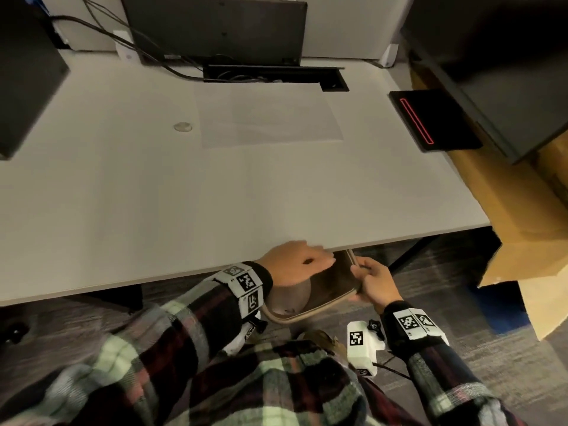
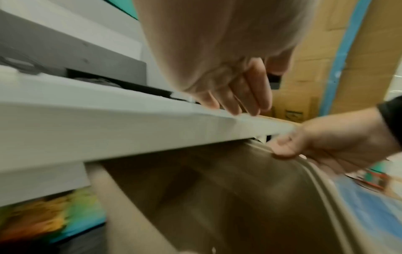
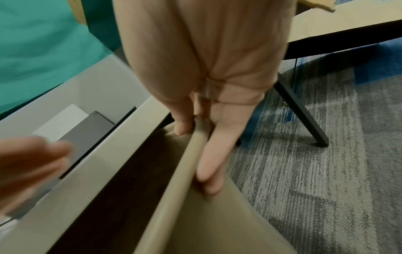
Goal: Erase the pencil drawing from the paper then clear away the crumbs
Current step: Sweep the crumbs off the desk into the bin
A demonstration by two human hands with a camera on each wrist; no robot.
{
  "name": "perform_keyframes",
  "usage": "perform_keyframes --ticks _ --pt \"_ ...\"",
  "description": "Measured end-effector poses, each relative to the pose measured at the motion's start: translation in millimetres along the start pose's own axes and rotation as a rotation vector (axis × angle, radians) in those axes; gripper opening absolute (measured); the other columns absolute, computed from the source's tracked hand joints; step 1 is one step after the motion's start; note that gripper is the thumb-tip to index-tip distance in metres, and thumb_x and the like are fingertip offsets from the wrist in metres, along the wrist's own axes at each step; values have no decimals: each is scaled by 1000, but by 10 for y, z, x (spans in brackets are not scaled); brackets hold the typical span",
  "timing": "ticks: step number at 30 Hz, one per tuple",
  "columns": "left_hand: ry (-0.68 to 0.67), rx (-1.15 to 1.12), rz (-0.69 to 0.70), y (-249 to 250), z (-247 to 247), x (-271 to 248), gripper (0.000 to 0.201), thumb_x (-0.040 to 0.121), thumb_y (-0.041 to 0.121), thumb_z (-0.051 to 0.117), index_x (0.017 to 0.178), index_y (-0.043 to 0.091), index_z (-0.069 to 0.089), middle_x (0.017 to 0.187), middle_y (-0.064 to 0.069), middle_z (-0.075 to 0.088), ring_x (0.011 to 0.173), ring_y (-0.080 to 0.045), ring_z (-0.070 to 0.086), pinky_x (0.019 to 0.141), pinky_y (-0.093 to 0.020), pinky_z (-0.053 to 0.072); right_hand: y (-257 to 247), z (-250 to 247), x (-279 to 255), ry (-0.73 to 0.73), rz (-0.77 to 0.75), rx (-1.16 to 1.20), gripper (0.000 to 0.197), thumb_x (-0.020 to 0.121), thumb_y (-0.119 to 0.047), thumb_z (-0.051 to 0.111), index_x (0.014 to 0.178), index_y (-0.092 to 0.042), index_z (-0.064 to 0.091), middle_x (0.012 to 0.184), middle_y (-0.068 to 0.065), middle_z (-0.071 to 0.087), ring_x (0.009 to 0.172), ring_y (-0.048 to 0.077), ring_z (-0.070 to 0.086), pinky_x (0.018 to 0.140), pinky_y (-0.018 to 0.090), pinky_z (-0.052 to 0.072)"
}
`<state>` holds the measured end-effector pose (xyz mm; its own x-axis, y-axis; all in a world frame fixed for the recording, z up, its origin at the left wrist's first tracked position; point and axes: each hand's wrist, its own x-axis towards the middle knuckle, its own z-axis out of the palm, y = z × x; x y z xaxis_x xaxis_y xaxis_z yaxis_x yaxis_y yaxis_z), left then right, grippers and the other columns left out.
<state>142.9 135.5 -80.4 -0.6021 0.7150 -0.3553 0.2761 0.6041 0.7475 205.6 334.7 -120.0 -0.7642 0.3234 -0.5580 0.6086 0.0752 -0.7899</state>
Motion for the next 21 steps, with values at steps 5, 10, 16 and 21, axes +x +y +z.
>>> perform_keyframes --ticks 5,10,16,21 --pt "777 120 -310 -605 -569 -508 50 101 34 29 146 13 28 155 -4 19 144 -18 13 115 -32 3 -47 305 139 -70 -12 -96 14 94 -4 47 90 -13 58 96 13 63 74 23 63 46 30 54" --pt "853 112 -925 -1304 -703 -1103 73 98 48 17 146 -4 -3 156 -19 -9 145 -27 -7 117 -36 -4 -146 576 152 -129 -5 -98 16 95 -2 45 94 -14 56 93 6 62 78 22 63 71 49 55" --pt "608 273 -710 -1140 -647 -756 74 96 52 12 147 2 -7 156 -13 -13 145 -23 -10 117 -35 -5 -158 583 101 -163 5 -74 21 96 -4 44 111 -15 54 99 0 63 78 15 65 54 36 58" --pt "367 347 -373 -637 -365 -358 72 97 52 12 148 6 -9 156 -10 -17 144 -18 -13 115 -30 -9 -126 401 44 -108 7 -67 19 96 -6 44 106 -13 58 104 11 65 83 26 67 54 36 58"
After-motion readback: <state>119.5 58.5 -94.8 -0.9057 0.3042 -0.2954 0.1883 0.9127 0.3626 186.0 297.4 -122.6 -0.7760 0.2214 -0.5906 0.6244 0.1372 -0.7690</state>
